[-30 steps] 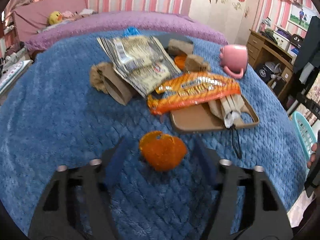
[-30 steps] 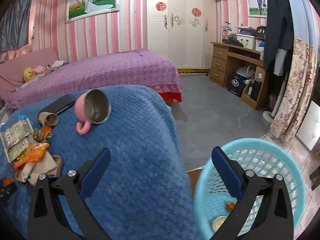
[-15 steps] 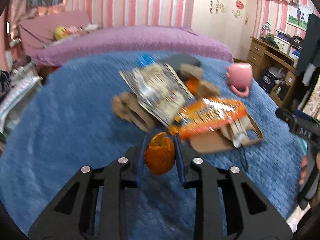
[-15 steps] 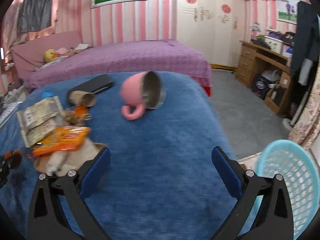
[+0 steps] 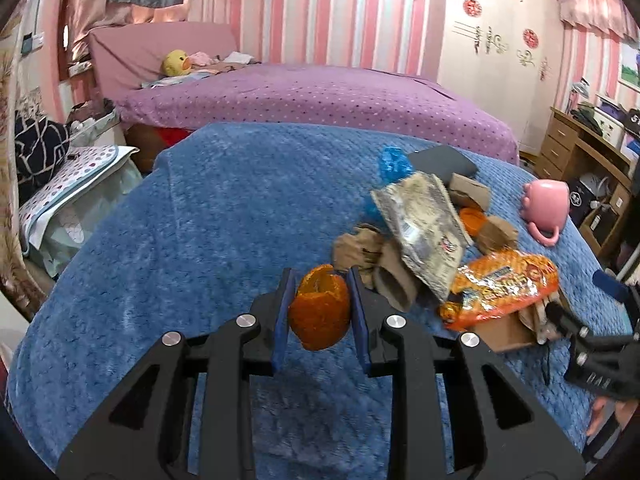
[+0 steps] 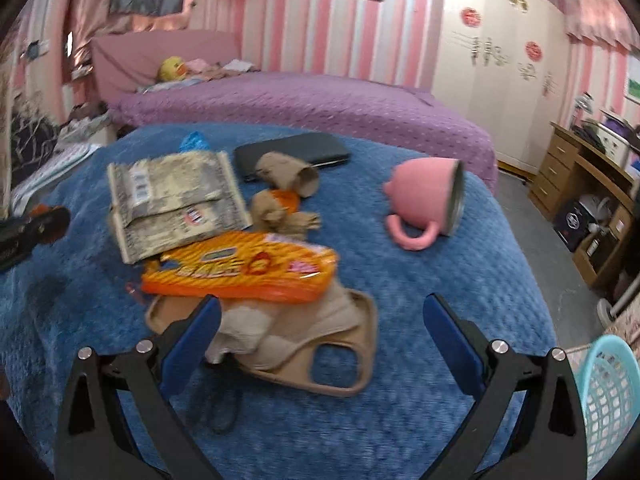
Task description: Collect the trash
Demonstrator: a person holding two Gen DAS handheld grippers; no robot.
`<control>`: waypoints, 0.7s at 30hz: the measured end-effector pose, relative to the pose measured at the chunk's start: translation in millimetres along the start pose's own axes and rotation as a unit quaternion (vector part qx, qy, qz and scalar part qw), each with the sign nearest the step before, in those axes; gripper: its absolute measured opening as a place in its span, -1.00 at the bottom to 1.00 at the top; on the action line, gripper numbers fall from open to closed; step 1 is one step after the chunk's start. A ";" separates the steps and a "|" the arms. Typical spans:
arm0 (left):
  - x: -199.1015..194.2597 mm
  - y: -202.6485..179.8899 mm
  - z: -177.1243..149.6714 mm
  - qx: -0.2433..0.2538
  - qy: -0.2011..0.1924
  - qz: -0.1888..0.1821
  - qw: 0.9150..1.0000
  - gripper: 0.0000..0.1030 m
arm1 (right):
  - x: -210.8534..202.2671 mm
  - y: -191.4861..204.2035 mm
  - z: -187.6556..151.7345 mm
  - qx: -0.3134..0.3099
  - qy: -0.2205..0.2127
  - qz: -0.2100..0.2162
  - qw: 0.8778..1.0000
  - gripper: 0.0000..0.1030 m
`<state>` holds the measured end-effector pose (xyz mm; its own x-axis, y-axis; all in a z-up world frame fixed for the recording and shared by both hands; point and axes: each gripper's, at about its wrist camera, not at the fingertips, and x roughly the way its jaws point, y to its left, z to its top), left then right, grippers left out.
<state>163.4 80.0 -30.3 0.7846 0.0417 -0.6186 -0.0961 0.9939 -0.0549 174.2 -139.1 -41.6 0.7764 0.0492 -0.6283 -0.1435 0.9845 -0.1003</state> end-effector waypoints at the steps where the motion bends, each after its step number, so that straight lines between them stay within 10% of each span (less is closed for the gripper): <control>1: 0.1 2.1 0.5 -0.001 -0.001 0.002 1.000 -0.50 | 2.1 5.1 -1.0 -0.009 0.005 -0.001 1.000 0.91; 8: 2.4 5.7 2.4 -0.015 0.001 0.005 1.000 -0.50 | 16.3 32.6 10.4 -0.051 0.006 -0.017 0.999 0.87; 13: 3.5 0.5 2.6 -0.016 0.003 -0.002 1.000 -0.50 | 22.8 38.6 16.7 -0.050 0.010 -0.007 0.999 0.15; 21: 1.8 -5.6 2.7 -0.019 0.000 -0.005 1.000 -0.50 | 11.7 43.1 23.6 -0.063 -0.012 0.004 0.998 -0.34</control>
<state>167.0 74.8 -29.0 0.7852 0.0319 -0.6185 -0.1118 0.9896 -0.0910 191.6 -92.1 -35.1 0.7893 0.0619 -0.6108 -0.2244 0.9552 -0.1932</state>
